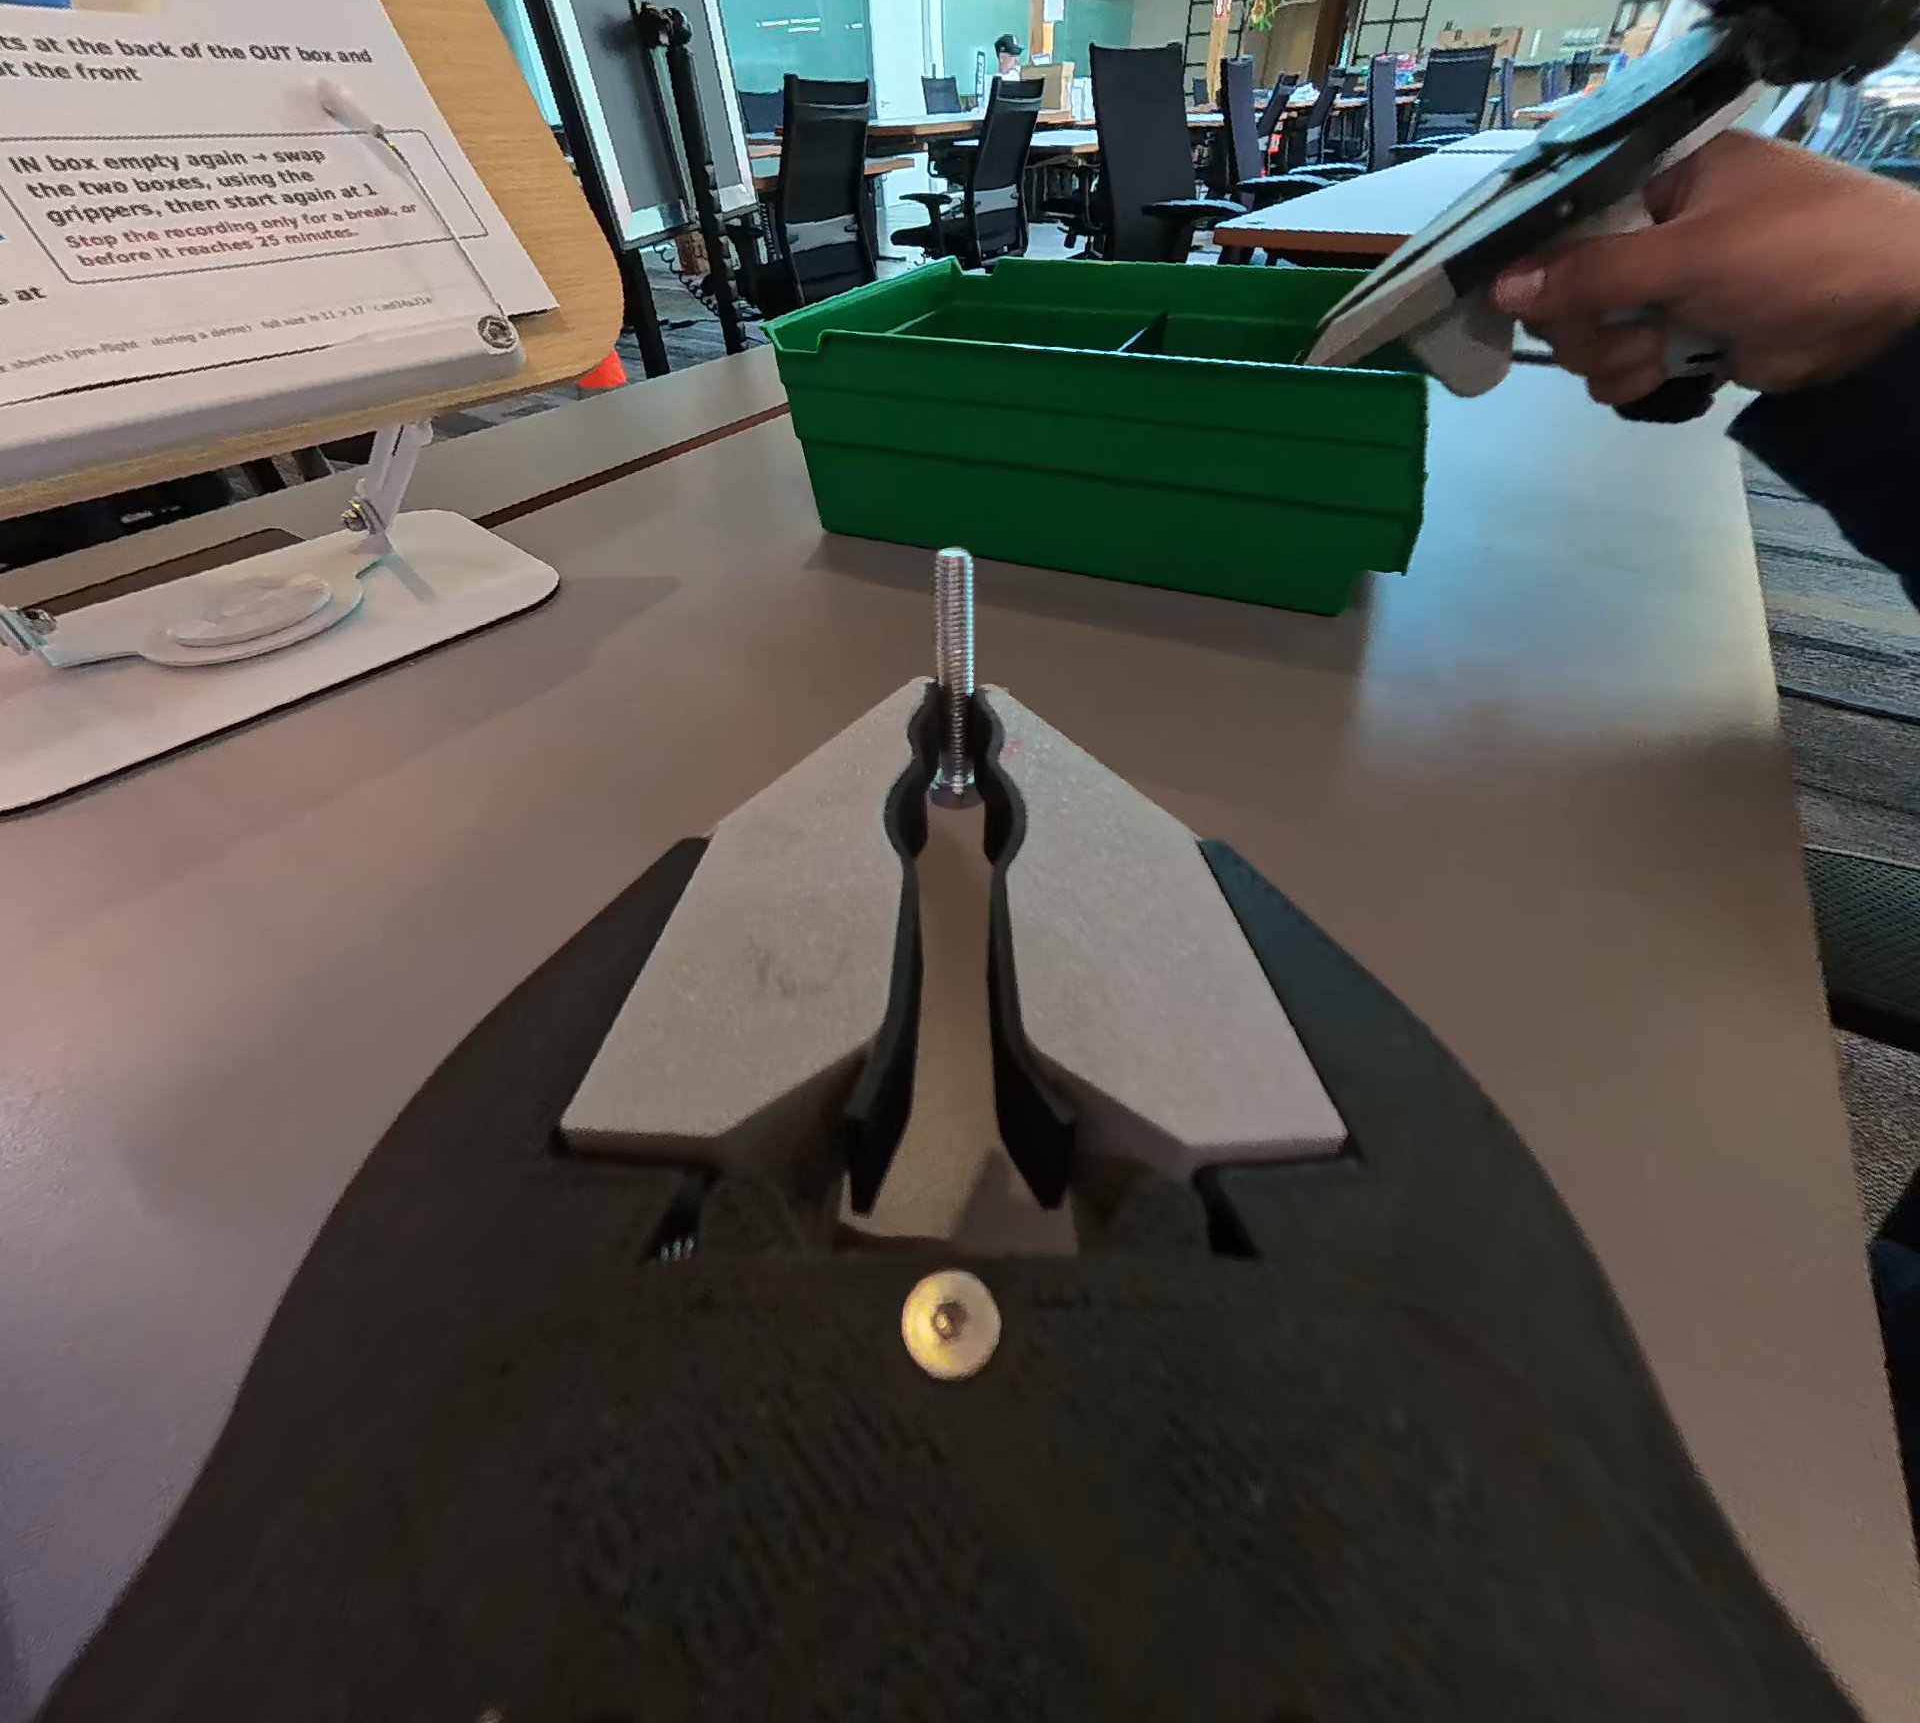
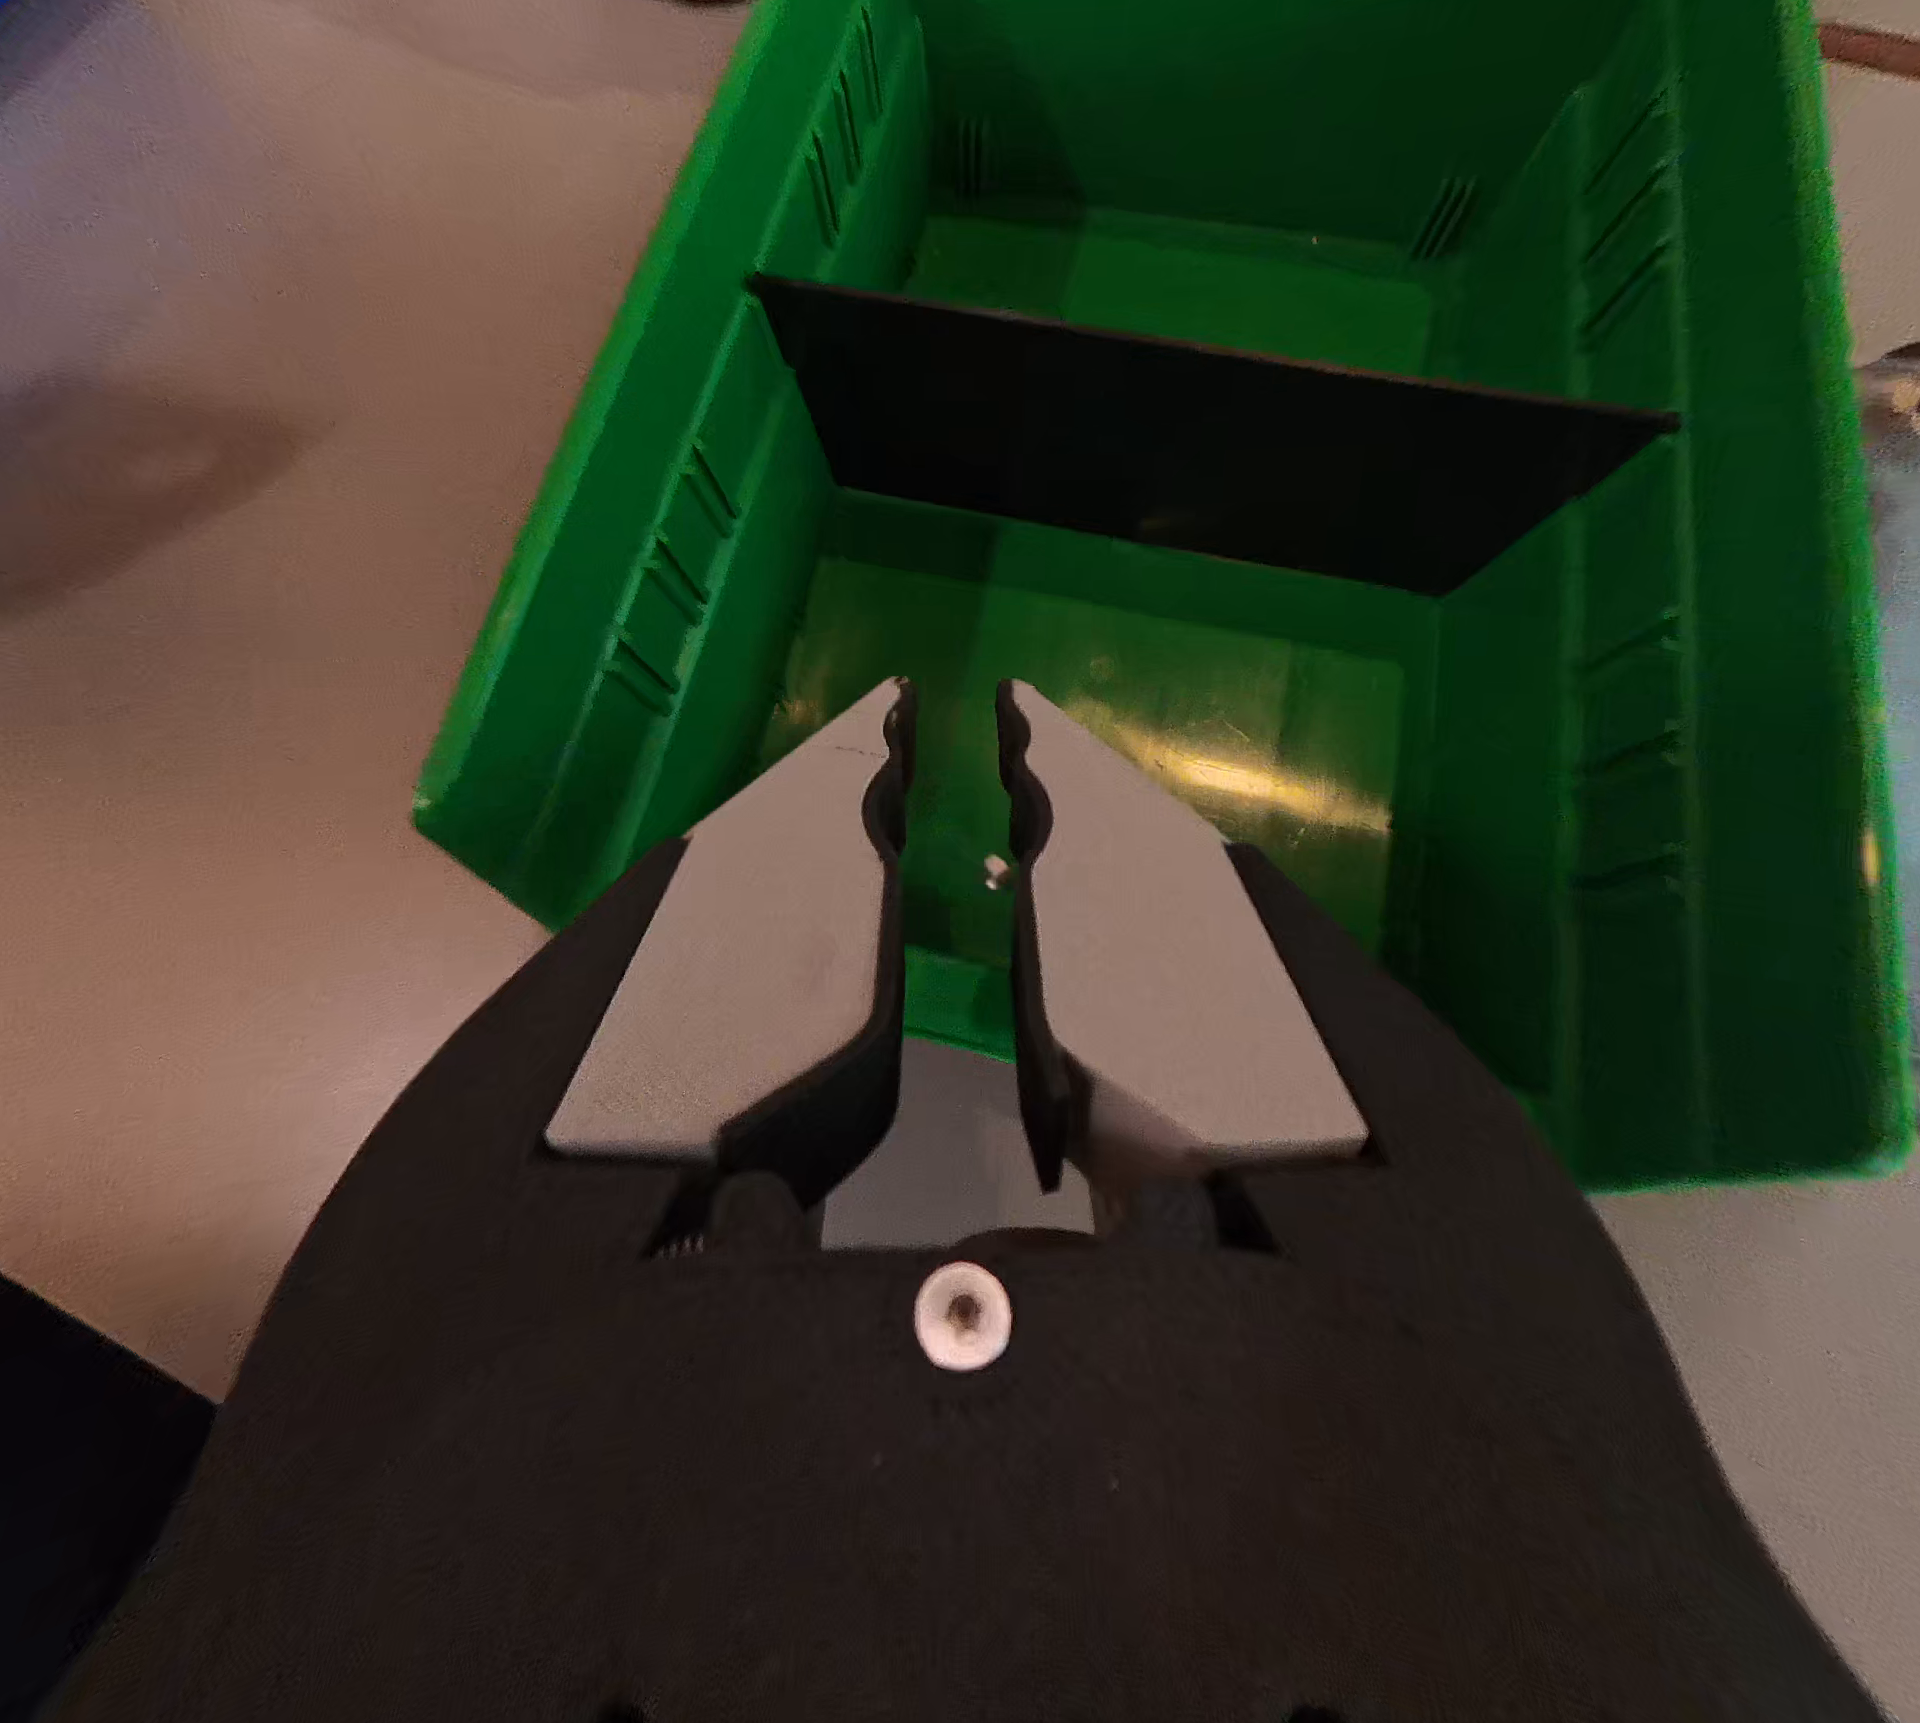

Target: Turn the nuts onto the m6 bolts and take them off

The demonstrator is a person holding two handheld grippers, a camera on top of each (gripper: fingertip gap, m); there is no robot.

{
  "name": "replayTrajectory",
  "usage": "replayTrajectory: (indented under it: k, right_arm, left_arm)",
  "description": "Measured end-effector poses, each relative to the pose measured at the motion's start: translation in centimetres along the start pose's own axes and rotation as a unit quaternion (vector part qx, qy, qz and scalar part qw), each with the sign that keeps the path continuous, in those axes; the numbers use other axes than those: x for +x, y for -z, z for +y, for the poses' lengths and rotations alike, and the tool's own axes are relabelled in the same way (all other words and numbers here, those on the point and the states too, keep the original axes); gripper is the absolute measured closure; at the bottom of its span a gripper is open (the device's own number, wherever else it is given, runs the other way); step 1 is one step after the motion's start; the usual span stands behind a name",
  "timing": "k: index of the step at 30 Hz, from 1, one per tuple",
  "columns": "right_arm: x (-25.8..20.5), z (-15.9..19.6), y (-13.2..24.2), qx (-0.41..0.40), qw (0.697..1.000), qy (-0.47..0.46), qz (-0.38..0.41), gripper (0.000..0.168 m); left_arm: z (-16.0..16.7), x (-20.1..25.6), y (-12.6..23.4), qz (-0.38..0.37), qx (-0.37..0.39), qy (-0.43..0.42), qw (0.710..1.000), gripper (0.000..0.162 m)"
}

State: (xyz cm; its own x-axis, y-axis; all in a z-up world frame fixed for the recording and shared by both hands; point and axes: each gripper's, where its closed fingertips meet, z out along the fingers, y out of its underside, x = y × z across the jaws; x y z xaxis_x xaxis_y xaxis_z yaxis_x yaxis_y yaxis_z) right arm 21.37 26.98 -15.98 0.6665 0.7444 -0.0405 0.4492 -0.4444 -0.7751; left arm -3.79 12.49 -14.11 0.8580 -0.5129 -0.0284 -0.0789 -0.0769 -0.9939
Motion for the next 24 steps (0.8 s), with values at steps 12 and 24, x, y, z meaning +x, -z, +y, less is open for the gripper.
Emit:
replayTrajectory:
  k: [12,24]
  right_arm:
    - [-24.2,-6.2,1.0,0.154,0.947,0.161,-0.230,0.146]
    - [-30.5,-7.2,-4.5,0.154,0.928,0.111,-0.322,0.162]
  left_arm:
    - [-0.4,2.2,-0.1,0.048,0.015,-0.030,0.998,0.159]
    - [-0.5,2.0,-0.1,0.018,0.018,-0.070,0.997,0.159]
